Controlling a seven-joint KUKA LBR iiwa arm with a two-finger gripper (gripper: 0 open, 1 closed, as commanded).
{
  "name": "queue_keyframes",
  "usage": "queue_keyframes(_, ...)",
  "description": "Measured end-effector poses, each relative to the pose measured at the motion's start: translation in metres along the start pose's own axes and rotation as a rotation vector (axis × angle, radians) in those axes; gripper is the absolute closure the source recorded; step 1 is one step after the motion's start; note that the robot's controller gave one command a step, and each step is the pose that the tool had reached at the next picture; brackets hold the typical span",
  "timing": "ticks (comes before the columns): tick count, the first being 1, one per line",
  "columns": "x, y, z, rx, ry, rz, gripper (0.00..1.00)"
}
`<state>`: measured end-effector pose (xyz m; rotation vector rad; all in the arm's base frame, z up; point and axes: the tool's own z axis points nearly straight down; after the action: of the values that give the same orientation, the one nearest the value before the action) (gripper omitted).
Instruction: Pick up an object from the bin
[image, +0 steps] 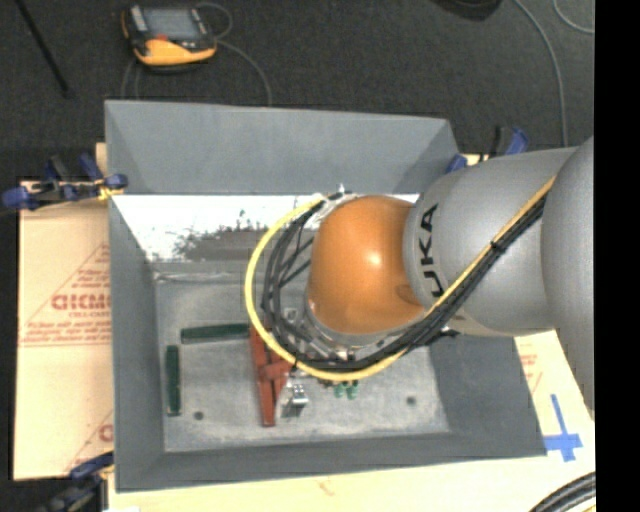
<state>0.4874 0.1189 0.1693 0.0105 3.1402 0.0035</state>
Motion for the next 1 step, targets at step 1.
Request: queue_keyframes(1, 0.0, 0.0, 0.0, 0.0, 0.0, 0.0, 0.0)
